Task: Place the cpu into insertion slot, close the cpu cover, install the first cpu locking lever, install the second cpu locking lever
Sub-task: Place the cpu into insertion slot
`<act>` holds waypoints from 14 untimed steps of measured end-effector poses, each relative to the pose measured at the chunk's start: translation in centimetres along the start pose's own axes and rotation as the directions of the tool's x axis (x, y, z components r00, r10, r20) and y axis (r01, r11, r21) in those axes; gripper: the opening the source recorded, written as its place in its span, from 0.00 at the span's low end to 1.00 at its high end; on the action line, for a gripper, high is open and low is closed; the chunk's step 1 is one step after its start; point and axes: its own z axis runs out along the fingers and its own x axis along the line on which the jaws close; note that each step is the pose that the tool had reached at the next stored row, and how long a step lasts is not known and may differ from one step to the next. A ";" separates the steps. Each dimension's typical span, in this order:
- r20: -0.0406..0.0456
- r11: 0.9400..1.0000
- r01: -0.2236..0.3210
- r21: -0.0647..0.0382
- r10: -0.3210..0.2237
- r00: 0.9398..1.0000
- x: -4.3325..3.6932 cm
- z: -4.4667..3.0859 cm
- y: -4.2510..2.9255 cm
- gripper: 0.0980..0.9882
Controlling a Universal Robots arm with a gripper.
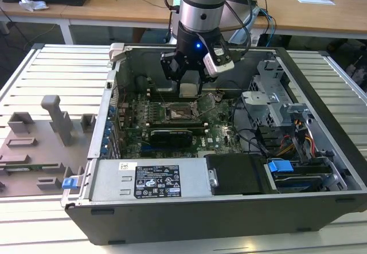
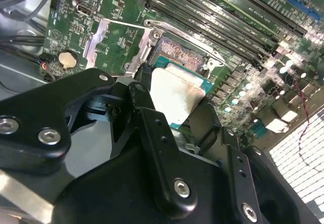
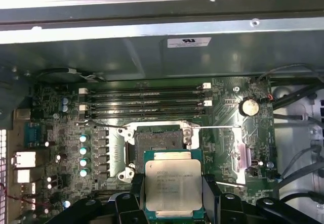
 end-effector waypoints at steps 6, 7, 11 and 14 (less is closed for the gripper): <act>0.010 0.994 -0.114 -0.002 0.114 0.993 0.00 0.05 -0.01 0.50; 0.011 0.992 -0.124 -0.002 0.124 0.992 0.00 0.05 -0.01 0.50; 0.016 0.983 -0.184 -0.004 0.184 0.983 0.00 0.08 -0.01 0.50; 0.020 0.971 -0.238 -0.006 0.238 0.971 0.00 0.11 -0.02 0.50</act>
